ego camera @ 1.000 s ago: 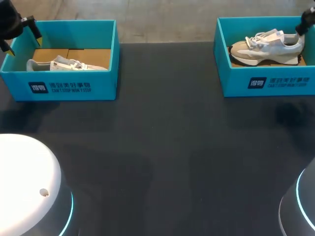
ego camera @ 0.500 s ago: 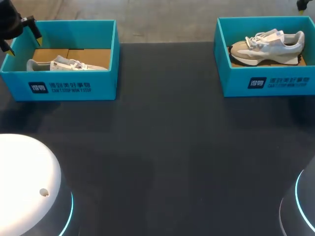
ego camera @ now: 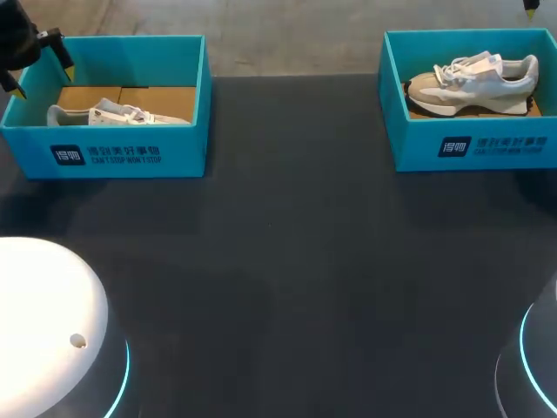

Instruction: Take the shoe out of the shoebox, open the shoe tongue, remove and reinsert the insole, then place the shoe into the shoebox

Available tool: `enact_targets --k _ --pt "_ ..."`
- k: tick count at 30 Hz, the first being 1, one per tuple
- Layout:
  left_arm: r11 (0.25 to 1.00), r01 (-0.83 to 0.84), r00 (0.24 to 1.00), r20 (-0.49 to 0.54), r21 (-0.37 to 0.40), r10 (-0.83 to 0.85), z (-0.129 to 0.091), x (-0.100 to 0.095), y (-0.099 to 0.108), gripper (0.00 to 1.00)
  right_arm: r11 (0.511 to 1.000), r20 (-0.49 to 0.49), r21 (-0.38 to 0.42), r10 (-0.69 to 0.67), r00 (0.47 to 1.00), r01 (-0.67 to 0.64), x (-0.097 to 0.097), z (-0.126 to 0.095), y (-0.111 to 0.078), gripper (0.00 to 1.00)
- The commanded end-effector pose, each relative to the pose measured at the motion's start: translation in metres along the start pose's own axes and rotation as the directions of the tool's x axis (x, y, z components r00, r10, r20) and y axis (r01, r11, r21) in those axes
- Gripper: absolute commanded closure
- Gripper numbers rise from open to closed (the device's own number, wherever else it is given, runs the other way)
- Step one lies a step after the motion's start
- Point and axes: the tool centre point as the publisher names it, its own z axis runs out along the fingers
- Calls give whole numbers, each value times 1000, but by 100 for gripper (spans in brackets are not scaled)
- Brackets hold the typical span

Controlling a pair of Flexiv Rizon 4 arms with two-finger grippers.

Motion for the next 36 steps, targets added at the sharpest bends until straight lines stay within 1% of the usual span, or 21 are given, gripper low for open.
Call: enact_targets --k 1,6,7,9,10,11,12,15,18,20,22,26,30,36 --pt "1000 -1 1000 -2 1 1 0 0 1 0 1000 0 1 0 1000 0 0 0 0 0" --pt "1000 -1 1000 -2 1 1 0 0 1 0 1000 0 1 0 1000 0 0 0 0 0" --pt "1000 -1 1000 -2 1 1 0 0 1 0 1000 -5 14 12 1000 -12 -2 4 2 0" --pt "1000 -1 1000 -2 1 1 0 0 1 0 999 6 30 12 1000 -12 -6 17 8 0" --pt "1000 -1 1000 -2 1 1 0 0 1 0 999 6 32 12 1000 -12 -7 19 9 0" --pt "1000 -1 1000 -2 1 1 0 0 1 0 999 39 35 13 999 -15 -11 28 15 0" --pt "1000 -1 1000 -2 1 1 0 0 1 0 999 51 42 23 998 -25 -14 34 18 0" --pt "1000 -1 1000 -2 1 1 0 0 1 0 997 43 44 64 997 -66 -22 51 28 0" --pt "1000 -1 1000 -2 1 1 0 0 1 0 997 50 48 63 997 -65 -25 65 40 0" --pt "1000 -1 1000 -2 1 1 0 0 1 0 995 44 67 69 997 -72 -27 74 46 0" --pt "1000 -1 1000 -2 1 1 0 0 1 0 995 65 80 56 996 -61 -31 85 49 0" --pt "1000 -1 1000 -2 1 1 0 0 1 0 987 44 137 82 996 -88 -35 102 52 0" --pt "1000 -1 1000 -2 1 1 0 0 1 0 977 40 173 119 992 -125 -40 117 53 0" --pt "1000 -1 1000 -2 1 1 0 0 1 0 962 63 230 140 988 -151 -41 143 45 0"
